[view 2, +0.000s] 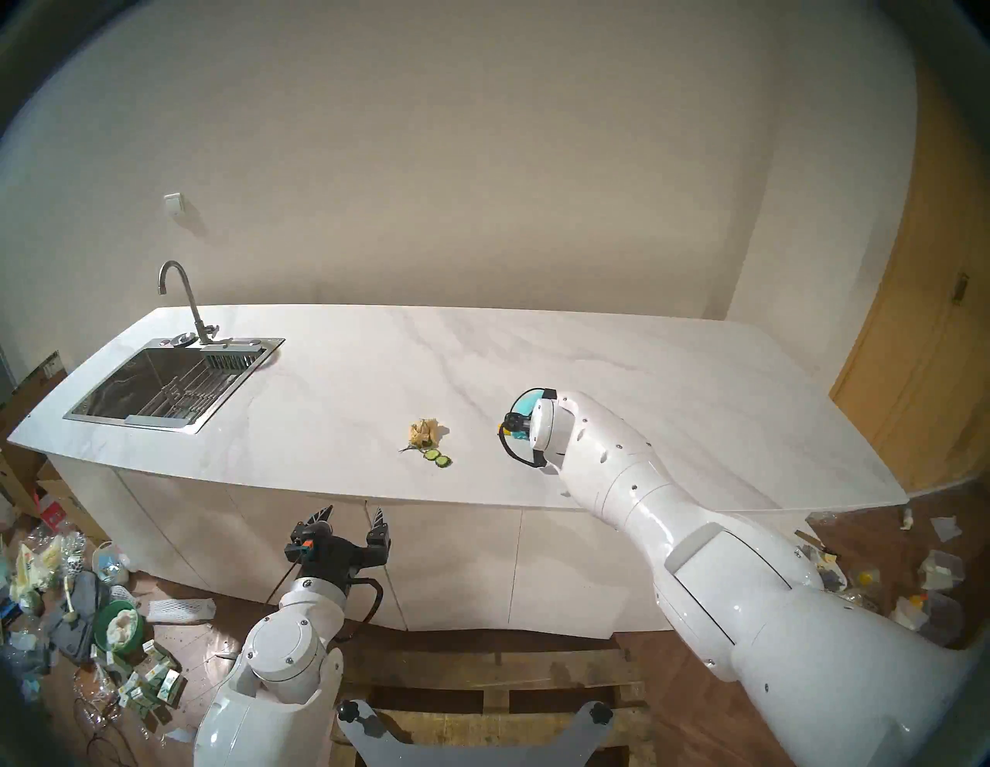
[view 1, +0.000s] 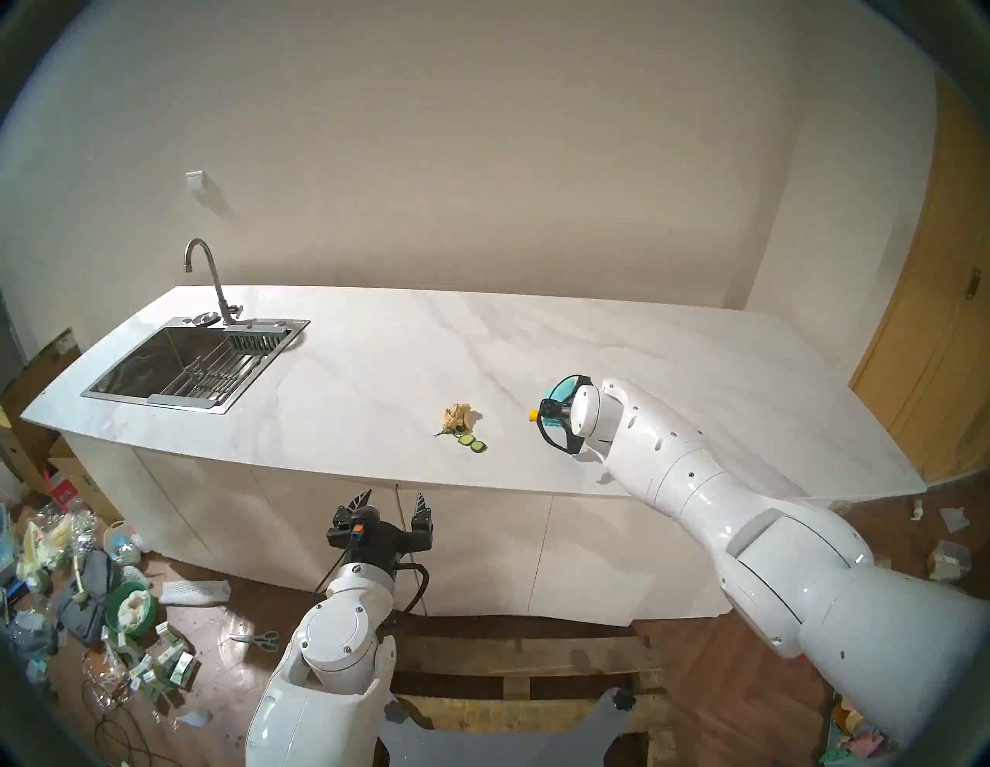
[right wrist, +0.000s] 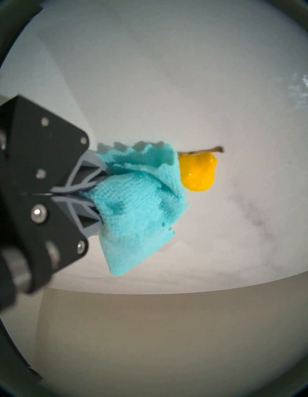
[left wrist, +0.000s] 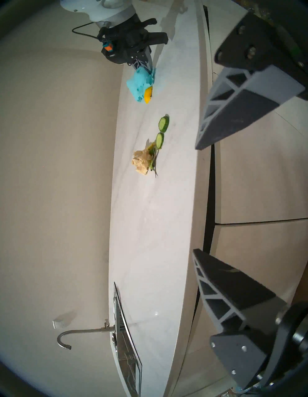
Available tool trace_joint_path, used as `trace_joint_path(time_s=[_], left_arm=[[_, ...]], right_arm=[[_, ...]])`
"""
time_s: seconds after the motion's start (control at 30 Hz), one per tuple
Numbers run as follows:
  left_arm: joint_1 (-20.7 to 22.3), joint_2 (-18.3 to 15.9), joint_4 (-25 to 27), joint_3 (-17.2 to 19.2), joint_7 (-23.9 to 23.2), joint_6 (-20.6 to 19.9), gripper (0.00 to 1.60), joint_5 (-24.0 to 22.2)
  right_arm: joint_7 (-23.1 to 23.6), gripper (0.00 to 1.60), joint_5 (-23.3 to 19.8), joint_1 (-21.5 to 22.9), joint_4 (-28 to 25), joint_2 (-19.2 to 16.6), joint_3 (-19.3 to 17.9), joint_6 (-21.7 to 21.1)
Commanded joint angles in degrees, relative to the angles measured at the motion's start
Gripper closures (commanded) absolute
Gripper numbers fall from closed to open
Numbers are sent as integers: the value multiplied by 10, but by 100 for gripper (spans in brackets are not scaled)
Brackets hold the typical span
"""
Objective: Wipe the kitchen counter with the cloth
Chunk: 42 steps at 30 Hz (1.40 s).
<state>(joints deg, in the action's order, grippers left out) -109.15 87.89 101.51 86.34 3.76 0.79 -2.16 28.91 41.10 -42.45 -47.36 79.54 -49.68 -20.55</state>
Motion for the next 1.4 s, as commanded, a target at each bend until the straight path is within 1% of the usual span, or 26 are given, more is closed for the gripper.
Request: trace_joint_path(time_s=[0.0, 0.03, 0.1, 0.13, 0.17, 0.27, 0.33, 0.37, 0.5, 0.63, 0.77, 0.87, 0.93, 1.0, 1.07, 1.1, 1.17, 1.27, 1.37], left_arm=[[2, 0, 17, -1, -2, 3, 0, -1], [2, 0, 17, -1, -2, 3, 0, -1], [2, 0, 18, -1, -2, 3, 0, -1], [2, 0, 17, -1, -2, 3, 0, -1], [2, 0, 17, -1, -2, 3, 0, -1], [3, 0, 16, -1, -1, 4, 0, -1], [3, 0, 16, -1, -1, 4, 0, -1], [3, 0, 16, -1, -1, 4, 0, -1], [4, 0, 14, -2, -1, 4, 0, -1], [4, 0, 14, -2, -1, 4, 0, -1], [4, 0, 15, -2, -1, 4, 0, -1], [3, -1, 16, -2, -1, 4, 0, -1], [3, -1, 17, -2, -1, 4, 0, -1], [2, -1, 17, -2, -1, 3, 0, -1], [2, -1, 17, -2, -1, 3, 0, -1], [3, -1, 16, -2, -1, 4, 0, -1], [4, -1, 15, -2, 0, 4, 0, -1], [4, -1, 15, -2, 0, 4, 0, -1], [4, -1, 14, -2, 0, 4, 0, -1]], right_arm=[[20, 160, -25, -41, -64, -1, -15, -23], [20, 160, -25, -41, -64, -1, -15, -23], [26, 160, -23, -52, -90, -15, -16, -34], [26, 160, -27, -52, -85, -13, -20, -34], [35, 160, -26, -66, -112, -20, -18, -43], [41, 160, -40, -89, -132, -11, -22, -49], [46, 160, -45, -110, -158, -6, -18, -55], [46, 160, -45, -110, -158, -6, -18, -55], [48, 160, -52, -134, -168, 17, -2, -60], [37, 160, -52, -154, -182, 31, 6, -71], [13, 160, -44, -156, -180, 48, 13, -81], [-8, 160, -42, -153, -167, 55, 8, -92], [-34, 160, -35, -150, -159, 50, -1, -102], [-50, 160, -31, -144, -154, 36, -10, -104], [-52, 160, -32, -142, -154, 29, -15, -103], [-57, 160, -29, -137, -160, 6, -25, -105], [-60, 160, -31, -136, -163, -10, -38, -105], [-65, 160, -30, -139, -171, -29, -54, -105], [-69, 160, -30, -144, -182, -46, -79, -110]])
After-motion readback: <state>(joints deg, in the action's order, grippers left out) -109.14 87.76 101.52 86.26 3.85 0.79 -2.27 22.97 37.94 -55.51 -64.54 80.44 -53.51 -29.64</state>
